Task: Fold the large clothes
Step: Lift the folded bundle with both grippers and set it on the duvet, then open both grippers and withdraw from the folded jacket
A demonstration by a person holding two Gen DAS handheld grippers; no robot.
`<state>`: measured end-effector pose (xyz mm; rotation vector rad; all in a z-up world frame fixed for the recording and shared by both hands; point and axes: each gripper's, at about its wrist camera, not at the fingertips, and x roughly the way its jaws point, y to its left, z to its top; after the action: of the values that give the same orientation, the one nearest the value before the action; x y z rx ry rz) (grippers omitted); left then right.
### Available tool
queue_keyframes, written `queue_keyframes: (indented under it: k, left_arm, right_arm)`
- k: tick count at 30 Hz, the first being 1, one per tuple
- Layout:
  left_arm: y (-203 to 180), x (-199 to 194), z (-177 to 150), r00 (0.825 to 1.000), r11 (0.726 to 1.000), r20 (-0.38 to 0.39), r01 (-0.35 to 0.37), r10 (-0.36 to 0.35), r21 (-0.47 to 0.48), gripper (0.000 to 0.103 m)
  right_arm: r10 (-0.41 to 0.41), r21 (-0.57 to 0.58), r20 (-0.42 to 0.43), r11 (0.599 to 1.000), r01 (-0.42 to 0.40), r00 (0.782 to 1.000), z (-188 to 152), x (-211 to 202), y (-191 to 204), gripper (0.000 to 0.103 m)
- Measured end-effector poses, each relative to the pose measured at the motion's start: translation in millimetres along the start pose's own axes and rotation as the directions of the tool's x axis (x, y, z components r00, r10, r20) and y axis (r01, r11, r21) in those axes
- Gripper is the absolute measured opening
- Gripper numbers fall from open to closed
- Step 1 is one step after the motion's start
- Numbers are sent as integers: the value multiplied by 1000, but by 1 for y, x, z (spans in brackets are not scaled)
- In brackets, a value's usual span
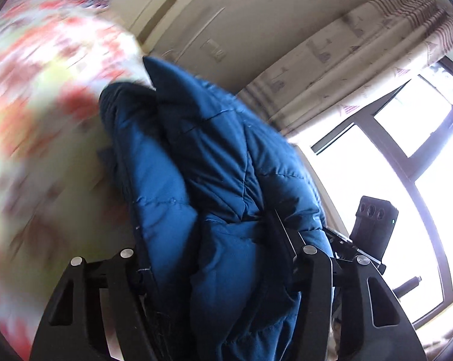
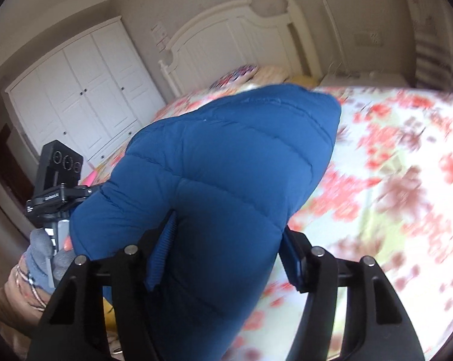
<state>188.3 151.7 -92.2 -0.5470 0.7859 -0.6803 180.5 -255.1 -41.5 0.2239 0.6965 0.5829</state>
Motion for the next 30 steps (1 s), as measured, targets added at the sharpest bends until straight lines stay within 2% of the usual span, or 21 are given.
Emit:
queue_keyframes:
  k: [4, 7, 8, 10, 11, 12, 14, 16, 18, 20, 21, 22, 23, 25, 28, 30]
  left_arm:
    - [-41, 61, 50, 999, 998, 17, 41, -42, 50, 50]
    - [-59, 117, 82, 999, 997, 3, 46, -46, 61, 50]
    - [-61, 135, 90, 1000, 998, -7, 30, -29, 55, 50]
    - [-60, 177, 97, 998, 998, -44, -49, 51, 46, 50]
    - [-57, 197, 95, 993, 995, -75, -93, 96, 39, 50]
    - [-51, 219, 89, 982, 988, -115, -150, 152, 30, 58]
    - [-50, 225, 82, 987, 987, -39, -157, 158, 31, 63]
    - [-43, 220, 76, 990, 990, -31, -142, 141, -15, 68]
    - [-41, 207, 73, 981, 981, -18, -194, 194, -15, 82]
    - [-53, 191, 71, 969, 969, 22, -246, 245, 26, 84]
    - [-64, 179, 69, 953, 953, 70, -298, 293, 64, 91]
    - [-78, 163, 64, 924, 923, 149, -370, 353, 105, 93]
    - [-95, 146, 59, 882, 885, 238, -445, 407, 137, 94]
    - [-125, 119, 45, 816, 827, 358, -536, 454, 173, 96]
    - [-163, 83, 26, 728, 751, 470, -634, 499, 185, 99]
    - [-188, 65, 7, 669, 704, 523, -689, 528, 171, 99]
  right_arm:
    - [-97, 31, 85, 995, 94, 992, 42, -26, -48, 60]
    - [-159, 68, 92, 986, 153, 983, 76, -31, -98, 60]
    - [-186, 76, 77, 981, 180, 980, 84, -27, -116, 60]
    - [-232, 95, 10, 968, 230, 973, 89, -9, -150, 62]
    - [-266, 114, -50, 956, 270, 963, 84, 4, -166, 67]
    - [-280, 126, -81, 949, 289, 956, 77, 15, -174, 74]
    - [-235, 167, -13, 958, 234, 972, 67, 7, -183, 78]
    - [-225, 211, -10, 952, 222, 974, 62, 1, -182, 82]
    - [-260, 214, -13, 942, 257, 965, 65, -8, -174, 84]
    - [-328, 208, 14, 925, 318, 945, 64, -29, -157, 85]
    - [-352, 208, 39, 918, 337, 935, 62, -41, -148, 87]
    - [-369, 204, 82, 915, 347, 926, 57, -56, -136, 91]
    - [-381, 196, 123, 914, 354, 916, 52, -70, -123, 94]
    - [-422, 170, 178, 903, 395, 889, 41, -97, -94, 96]
    - [-492, 116, 242, 871, 478, 836, 25, -126, -54, 101]
    - [-516, 76, 274, 853, 517, 811, 9, -144, -29, 101]
